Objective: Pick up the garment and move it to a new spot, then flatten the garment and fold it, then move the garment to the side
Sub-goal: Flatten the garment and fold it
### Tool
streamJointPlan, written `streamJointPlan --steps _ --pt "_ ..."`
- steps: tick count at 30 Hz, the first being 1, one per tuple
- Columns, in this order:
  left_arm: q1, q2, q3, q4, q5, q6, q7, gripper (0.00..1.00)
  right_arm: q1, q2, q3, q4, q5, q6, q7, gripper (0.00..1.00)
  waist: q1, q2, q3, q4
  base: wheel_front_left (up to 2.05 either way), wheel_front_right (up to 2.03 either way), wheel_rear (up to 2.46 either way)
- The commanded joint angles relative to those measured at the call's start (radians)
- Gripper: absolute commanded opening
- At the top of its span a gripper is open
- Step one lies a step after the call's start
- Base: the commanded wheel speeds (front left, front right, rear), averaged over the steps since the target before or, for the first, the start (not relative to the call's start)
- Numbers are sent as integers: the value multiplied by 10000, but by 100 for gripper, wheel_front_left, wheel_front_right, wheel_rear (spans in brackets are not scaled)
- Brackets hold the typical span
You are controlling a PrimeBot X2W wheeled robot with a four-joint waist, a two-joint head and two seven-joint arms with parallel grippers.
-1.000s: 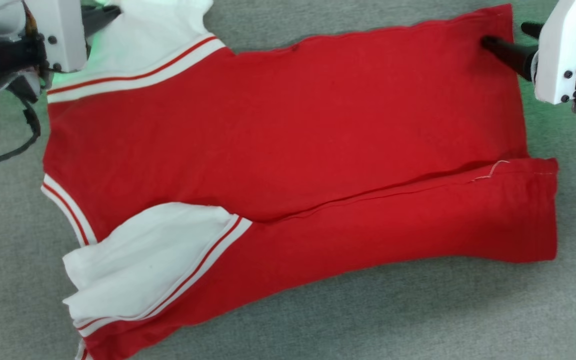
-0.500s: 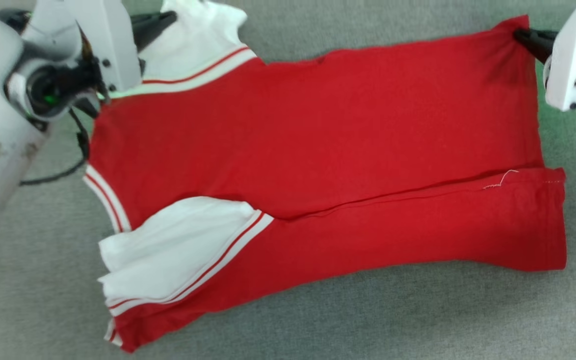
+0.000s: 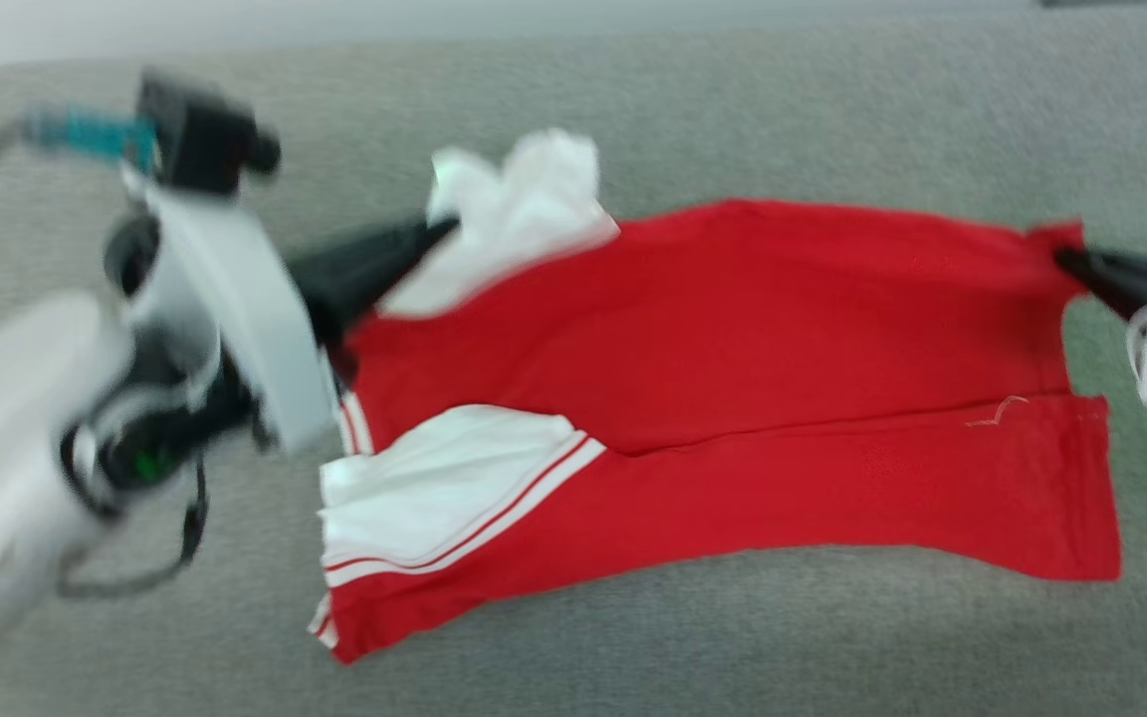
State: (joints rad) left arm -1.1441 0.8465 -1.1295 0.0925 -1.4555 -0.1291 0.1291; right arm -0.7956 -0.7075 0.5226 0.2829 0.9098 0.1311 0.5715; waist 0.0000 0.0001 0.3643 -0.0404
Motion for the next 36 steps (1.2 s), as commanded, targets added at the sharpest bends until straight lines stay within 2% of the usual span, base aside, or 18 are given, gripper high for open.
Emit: streamJointPlan --steps 1,6,10,16,21,26,36 --pt "402 279 -119 -433 -45 -22 -268 0 493 -233 -65 -286 100 -7 -19 0 0 -1 -565 594 0 0 0" --pt "1520 1150 -412 -1798 29 -23 -1508 0 1844 -834 -477 -1280 418 -7 124 0 0 -1 -691 780 0 0 0" --pt "2524 1637 -582 -2455 -142 -23 -2635 0 2874 -937 -1032 -1693 676 -7 191 0 0 -1 -713 885 0 0 0" --pt "3650 1855 -751 -2809 -204 -23 -3634 0 4156 -1047 -2256 -1971 770 -7 82 0 0 -1 -667 1098 0 0 0" --pt "4320 1598 -700 -2636 -167 -23 -3865 0 4917 -948 -3094 -2154 531 -7 223 0 0 -1 -580 1194 0 0 0" --pt "4777 989 -560 -1906 15 -23 -3927 0 5221 -559 -3550 -1994 199 -7 420 0 0 -1 -416 1225 0 0 0" --pt "5511 -153 131 -345 653 -23 -3930 0 5410 208 -3636 -1384 -476 -7 477 0 0 -1 -147 1258 0 0 0"
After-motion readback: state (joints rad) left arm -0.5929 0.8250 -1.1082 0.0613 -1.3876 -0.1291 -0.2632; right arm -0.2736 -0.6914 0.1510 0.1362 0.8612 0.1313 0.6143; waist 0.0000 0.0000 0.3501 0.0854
